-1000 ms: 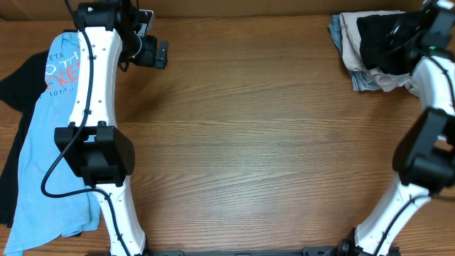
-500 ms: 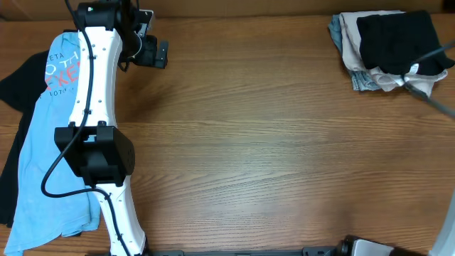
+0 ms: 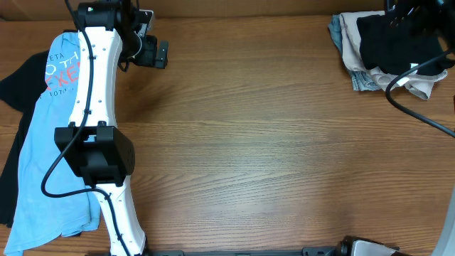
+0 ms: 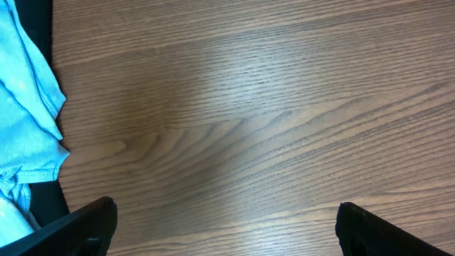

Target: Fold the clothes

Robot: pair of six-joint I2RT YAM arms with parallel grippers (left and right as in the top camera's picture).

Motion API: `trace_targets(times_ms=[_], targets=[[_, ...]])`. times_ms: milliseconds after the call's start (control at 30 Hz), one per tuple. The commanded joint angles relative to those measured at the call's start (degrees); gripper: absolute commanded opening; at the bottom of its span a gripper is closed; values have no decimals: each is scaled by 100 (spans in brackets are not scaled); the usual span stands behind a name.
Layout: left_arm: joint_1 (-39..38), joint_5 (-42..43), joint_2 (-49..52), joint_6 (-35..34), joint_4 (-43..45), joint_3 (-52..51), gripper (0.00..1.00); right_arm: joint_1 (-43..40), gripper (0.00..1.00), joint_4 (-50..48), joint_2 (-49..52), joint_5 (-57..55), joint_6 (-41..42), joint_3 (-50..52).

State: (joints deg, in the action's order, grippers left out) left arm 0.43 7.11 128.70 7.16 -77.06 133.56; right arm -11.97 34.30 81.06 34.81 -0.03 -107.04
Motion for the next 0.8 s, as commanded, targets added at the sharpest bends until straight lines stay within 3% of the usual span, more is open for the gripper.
trace_targets(times_ms=[0, 167, 267, 433, 600, 767], targets=[[31, 83, 66, -98, 0, 39, 100, 24, 100, 577, -105, 87, 0, 15], [31, 83, 66, -98, 0, 39, 100, 658, 100, 2404, -743, 87, 0, 37], [31, 83, 66, -98, 0, 39, 100, 1209, 100, 2551, -1287, -114, -188, 315], [31, 83, 66, -98, 0, 39, 100, 1888, 100, 925, -2535, -1604, -195, 1770], [31, 83, 66, -98, 0, 39, 100, 1908, 100, -1596, -3882, -1961, -195, 4159], [31, 83, 66, -98, 0, 39, 100, 1908, 100, -3517, -4966, -2260, -195, 6452]])
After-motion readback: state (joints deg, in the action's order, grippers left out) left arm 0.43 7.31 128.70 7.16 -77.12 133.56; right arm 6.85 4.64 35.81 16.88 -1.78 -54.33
